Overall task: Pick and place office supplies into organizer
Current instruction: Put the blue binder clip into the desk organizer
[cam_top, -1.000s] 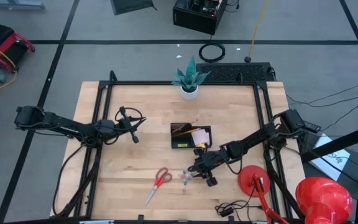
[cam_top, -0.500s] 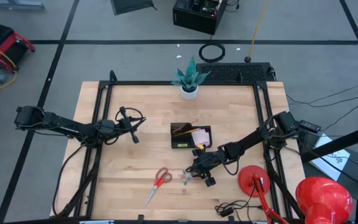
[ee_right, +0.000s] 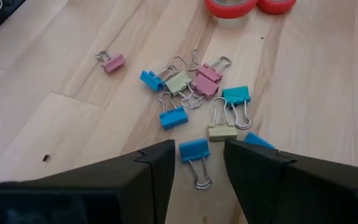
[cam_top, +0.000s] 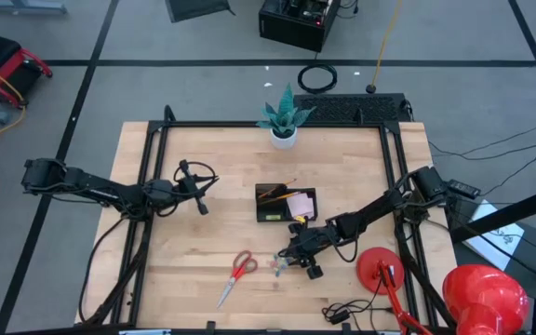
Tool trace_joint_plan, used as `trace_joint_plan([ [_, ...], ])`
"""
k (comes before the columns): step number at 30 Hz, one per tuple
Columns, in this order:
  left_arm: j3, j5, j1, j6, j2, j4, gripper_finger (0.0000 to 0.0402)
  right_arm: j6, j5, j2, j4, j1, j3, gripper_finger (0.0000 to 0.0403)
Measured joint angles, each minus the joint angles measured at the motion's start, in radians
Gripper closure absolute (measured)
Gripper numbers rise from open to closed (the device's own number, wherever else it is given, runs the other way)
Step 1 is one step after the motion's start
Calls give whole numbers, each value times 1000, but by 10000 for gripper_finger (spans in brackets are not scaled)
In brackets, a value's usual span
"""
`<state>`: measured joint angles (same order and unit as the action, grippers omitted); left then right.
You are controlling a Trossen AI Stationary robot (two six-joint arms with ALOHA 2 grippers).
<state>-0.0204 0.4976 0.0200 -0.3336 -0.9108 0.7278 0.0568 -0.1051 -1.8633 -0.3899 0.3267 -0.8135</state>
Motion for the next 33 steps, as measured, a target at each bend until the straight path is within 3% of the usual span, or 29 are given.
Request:
trace_joint_plan([
  [13, 0, 0, 0, 2, 0, -1, 371, 15, 32, -37, -9, 5, -2, 273],
  [33, 0, 0, 0, 1, 0, -19, 371, 83, -9, -39, 40, 1, -1, 273],
])
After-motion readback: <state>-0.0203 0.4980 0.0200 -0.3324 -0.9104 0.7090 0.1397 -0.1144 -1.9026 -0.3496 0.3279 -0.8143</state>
